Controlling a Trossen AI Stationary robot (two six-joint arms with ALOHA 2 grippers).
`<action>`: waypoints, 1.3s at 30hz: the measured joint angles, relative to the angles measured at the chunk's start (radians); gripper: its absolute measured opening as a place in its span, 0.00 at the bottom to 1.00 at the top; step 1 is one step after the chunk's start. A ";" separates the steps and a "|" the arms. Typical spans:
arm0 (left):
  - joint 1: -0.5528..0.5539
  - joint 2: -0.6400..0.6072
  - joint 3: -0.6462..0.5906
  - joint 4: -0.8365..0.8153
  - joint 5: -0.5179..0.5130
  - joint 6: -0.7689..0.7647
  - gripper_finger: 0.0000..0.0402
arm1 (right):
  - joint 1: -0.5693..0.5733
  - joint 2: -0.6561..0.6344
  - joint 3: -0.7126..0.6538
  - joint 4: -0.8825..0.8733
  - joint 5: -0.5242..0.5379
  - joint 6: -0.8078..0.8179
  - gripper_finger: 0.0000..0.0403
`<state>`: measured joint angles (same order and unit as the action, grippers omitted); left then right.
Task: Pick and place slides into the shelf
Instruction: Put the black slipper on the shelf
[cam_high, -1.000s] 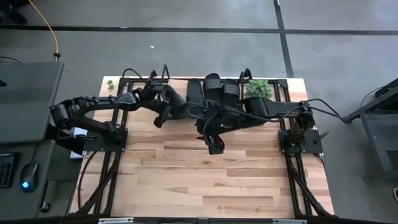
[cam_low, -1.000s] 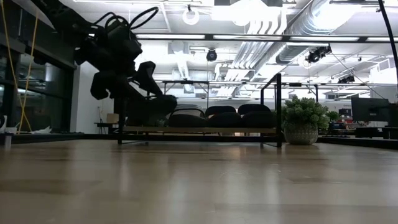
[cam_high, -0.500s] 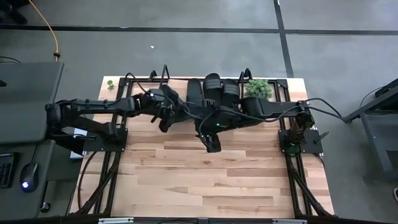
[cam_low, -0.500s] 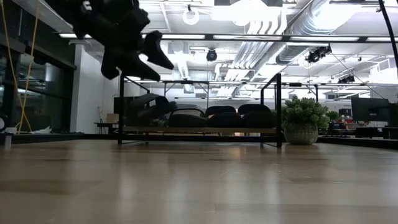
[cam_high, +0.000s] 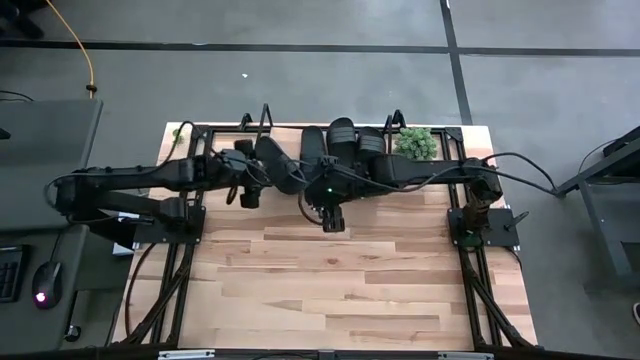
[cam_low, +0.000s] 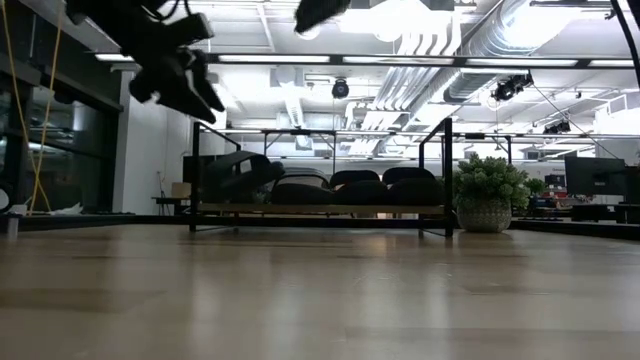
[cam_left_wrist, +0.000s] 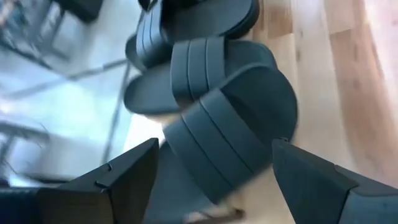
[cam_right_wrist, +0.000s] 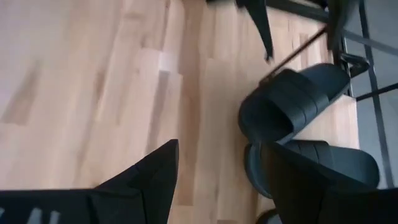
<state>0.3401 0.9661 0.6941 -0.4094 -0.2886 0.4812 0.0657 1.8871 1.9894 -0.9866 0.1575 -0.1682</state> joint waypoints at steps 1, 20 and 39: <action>0.000 -0.018 0.000 -0.029 0.000 -0.038 0.73 | -0.009 0.000 -0.018 0.011 -0.001 -0.015 0.54; -0.002 -0.154 0.000 -0.069 0.418 -0.527 0.49 | -0.099 0.000 -0.418 0.525 0.310 -0.195 0.54; 0.000 -0.153 -0.001 -0.034 0.427 -0.505 0.46 | -0.099 0.126 -0.520 0.925 0.341 -0.282 0.54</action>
<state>0.3397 0.8127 0.6933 -0.4429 0.1383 -0.0237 -0.0334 2.0128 1.4696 -0.0614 0.4988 -0.4507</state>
